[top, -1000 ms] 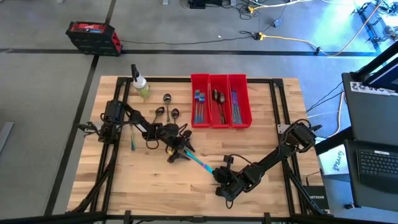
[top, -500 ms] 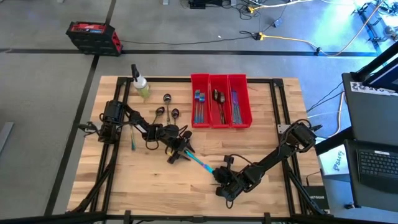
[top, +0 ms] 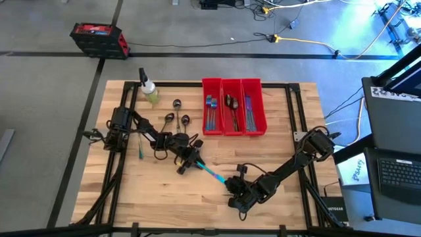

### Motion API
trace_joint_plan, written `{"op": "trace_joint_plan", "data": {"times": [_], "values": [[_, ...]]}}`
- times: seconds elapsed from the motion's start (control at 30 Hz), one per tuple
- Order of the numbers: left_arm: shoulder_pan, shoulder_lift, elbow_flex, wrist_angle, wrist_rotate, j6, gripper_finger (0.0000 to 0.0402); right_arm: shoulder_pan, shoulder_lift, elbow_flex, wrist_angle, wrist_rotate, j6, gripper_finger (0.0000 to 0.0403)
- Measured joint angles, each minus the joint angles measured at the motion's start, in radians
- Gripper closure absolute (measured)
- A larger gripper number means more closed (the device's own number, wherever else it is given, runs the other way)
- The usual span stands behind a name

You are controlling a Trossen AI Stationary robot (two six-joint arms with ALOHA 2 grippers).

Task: Sort silverware
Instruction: Put the blue knife into the right red silverware bin

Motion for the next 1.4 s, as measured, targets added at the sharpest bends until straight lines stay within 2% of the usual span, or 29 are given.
{"op": "trace_joint_plan", "data": {"times": [0.23, 0.53, 1.4], "values": [[0.000, 0.001, 0.000, 0.001, -0.001, -0.024, 0.0335, 0.000, 0.000, 0.000, 0.001, -0.002, 0.001, 0.0403], [0.000, 0.001, 0.000, -0.007, -0.007, -0.011, 0.0324, 0.000, 0.000, 0.000, 0.005, -0.002, 0.001, 0.0403], [-0.008, 0.001, 0.000, -0.003, 0.008, -0.018, 0.0322, 0.000, 0.000, 0.000, 0.013, -0.003, 0.001, 0.0403]]}}
